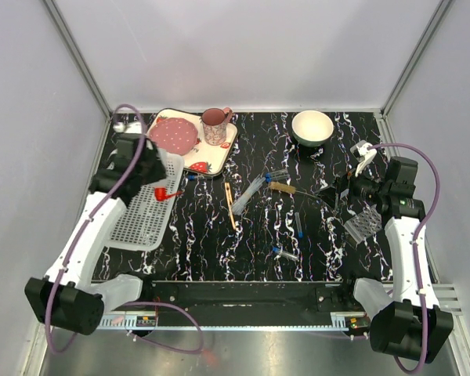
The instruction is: Organize the chemistry lab equipment
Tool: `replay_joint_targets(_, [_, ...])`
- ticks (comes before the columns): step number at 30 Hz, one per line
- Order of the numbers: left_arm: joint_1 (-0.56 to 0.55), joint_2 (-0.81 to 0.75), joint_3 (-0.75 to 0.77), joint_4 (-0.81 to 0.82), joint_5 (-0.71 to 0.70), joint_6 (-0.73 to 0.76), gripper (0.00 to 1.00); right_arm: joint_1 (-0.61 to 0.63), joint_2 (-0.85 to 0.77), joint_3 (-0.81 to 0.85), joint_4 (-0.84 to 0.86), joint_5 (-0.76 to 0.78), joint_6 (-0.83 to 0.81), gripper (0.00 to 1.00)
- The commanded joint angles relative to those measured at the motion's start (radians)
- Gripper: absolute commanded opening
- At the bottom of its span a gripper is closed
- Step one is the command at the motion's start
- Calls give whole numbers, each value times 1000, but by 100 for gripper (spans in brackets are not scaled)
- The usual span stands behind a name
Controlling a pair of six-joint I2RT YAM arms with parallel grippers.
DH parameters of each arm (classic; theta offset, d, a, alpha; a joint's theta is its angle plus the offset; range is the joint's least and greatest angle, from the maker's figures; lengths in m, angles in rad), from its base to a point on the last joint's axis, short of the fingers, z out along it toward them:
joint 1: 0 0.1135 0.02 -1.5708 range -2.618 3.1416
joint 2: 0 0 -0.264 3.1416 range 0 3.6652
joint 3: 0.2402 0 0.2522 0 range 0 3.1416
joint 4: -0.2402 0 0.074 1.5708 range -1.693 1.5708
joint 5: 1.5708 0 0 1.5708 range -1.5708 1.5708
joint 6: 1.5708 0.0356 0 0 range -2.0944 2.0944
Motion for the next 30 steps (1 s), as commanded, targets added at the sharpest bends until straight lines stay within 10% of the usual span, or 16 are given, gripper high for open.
replay_joint_targets(1, [190,-45,-7,-25,46,71,24,0,-17,0,14,7,-19,100])
replay_joint_targets(9, [307,-28,-89,1,20,39,25,0,-17,0,12,10,-22,100])
replay_joint_targets(17, [331,-16,-146,7,-110,-5,78,-1,-15,-2,14,12,-23,100])
replay_joint_targets(30, [330,-202,-147,33,173,60,99,0,-11,-6,12,-2,-28,100])
